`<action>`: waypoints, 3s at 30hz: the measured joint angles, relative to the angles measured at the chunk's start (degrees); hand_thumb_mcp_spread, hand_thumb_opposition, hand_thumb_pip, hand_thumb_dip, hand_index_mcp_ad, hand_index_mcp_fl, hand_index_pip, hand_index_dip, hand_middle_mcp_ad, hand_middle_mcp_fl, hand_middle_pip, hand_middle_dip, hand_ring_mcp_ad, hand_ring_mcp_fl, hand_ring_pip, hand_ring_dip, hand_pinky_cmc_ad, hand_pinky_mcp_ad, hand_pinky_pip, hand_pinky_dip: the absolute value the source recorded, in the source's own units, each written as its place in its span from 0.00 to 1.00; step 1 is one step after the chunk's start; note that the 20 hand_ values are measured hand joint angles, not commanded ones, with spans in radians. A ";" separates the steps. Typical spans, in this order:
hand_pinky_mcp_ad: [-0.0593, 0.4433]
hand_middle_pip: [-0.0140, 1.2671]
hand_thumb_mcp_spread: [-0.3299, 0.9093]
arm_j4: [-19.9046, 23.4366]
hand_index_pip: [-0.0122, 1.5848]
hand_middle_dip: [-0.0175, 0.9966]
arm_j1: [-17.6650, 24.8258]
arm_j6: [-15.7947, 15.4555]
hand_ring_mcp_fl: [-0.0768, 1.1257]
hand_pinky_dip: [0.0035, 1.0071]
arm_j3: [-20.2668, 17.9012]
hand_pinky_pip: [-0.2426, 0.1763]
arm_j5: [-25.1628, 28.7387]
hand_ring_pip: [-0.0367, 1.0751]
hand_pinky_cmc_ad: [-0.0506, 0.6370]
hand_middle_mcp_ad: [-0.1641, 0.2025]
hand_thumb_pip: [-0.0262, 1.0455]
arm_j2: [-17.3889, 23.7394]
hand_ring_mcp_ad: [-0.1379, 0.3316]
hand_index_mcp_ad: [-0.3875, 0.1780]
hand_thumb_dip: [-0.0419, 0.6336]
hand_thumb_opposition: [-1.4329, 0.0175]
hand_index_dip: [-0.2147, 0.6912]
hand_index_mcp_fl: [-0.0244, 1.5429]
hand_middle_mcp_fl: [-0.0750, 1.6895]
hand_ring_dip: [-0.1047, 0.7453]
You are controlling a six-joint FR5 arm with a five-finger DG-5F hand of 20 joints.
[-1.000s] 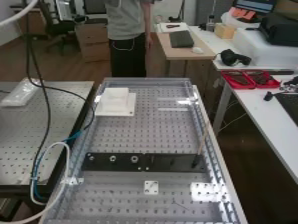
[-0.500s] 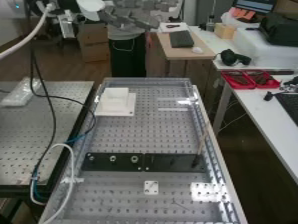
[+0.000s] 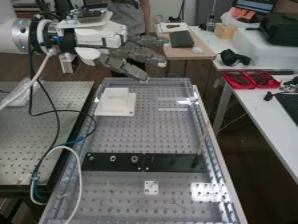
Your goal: Grab the bearing and place it in the white container
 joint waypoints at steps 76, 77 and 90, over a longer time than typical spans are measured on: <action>0.61 0.80 0.69 29.49 0.07 0.60 -14.26 -2.09 0.09 0.17 -6.21 0.37 -16.98 0.50 0.59 0.60 0.73 -22.94 0.55 0.47 0.58 0.39 0.03 0.04 0.14 0.71; 0.58 0.81 0.69 29.71 0.07 0.63 -14.33 -2.18 0.09 0.17 -6.20 0.36 -17.19 0.53 0.59 0.60 0.73 -23.20 0.55 0.47 0.58 0.39 0.03 0.04 0.13 0.73; 0.58 0.87 0.72 31.03 0.07 0.73 -15.16 -2.66 0.07 0.17 -5.54 0.37 -18.93 0.63 0.56 0.58 0.72 -24.91 0.50 0.44 0.58 0.38 0.03 0.05 0.14 0.80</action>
